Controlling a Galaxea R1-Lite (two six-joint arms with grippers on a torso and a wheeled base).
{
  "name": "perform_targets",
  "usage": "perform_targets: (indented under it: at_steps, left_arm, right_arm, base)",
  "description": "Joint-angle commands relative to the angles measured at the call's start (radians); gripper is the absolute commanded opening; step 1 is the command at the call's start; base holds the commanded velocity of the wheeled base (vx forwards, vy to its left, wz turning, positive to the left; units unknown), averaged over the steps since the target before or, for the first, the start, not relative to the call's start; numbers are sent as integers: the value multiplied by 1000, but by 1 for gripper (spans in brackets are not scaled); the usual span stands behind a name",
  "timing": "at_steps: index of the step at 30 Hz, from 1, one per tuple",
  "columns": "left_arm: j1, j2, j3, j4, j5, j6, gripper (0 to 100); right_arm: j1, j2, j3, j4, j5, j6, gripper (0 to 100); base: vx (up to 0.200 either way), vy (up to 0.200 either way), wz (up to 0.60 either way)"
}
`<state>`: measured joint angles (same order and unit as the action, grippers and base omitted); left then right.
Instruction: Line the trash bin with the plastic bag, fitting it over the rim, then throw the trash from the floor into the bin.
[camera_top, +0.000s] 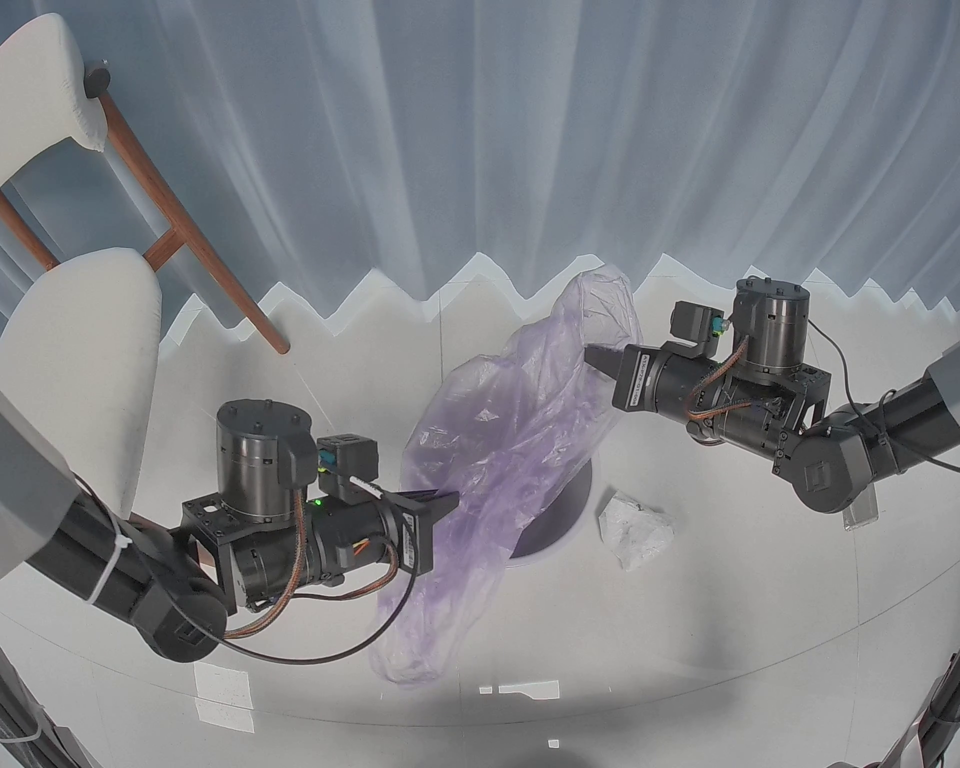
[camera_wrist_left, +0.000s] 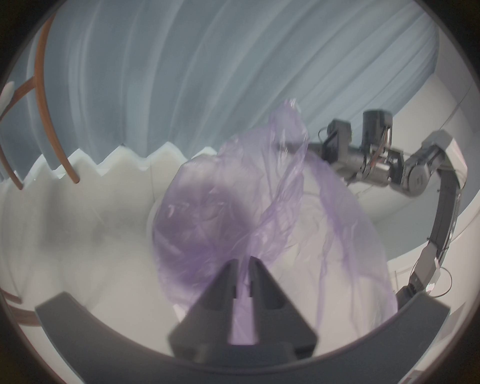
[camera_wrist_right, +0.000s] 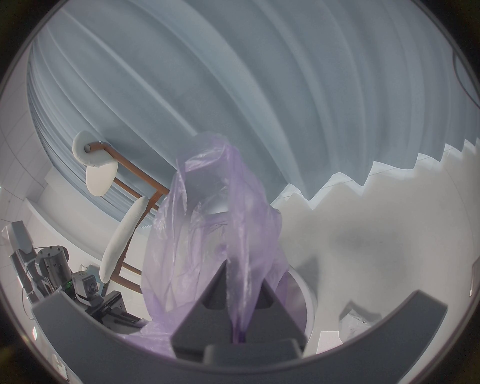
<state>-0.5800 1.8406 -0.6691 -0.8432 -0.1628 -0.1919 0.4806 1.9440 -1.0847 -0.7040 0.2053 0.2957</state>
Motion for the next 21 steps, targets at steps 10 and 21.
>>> perform_targets:
  at_steps: [10, 21]
  left_arm:
    - [109, 46, -201, -56, -20, -196, 0]
    - [150, 272, -411, -66, 92, -199, 0]
  right_arm:
    - [-182, -30, 12, 15, 109, -13, 0]
    - [-172, 82, 28, 1, 147, -56, 0]
  base:
    - [0, 0, 0]
    - [0, 0, 0]
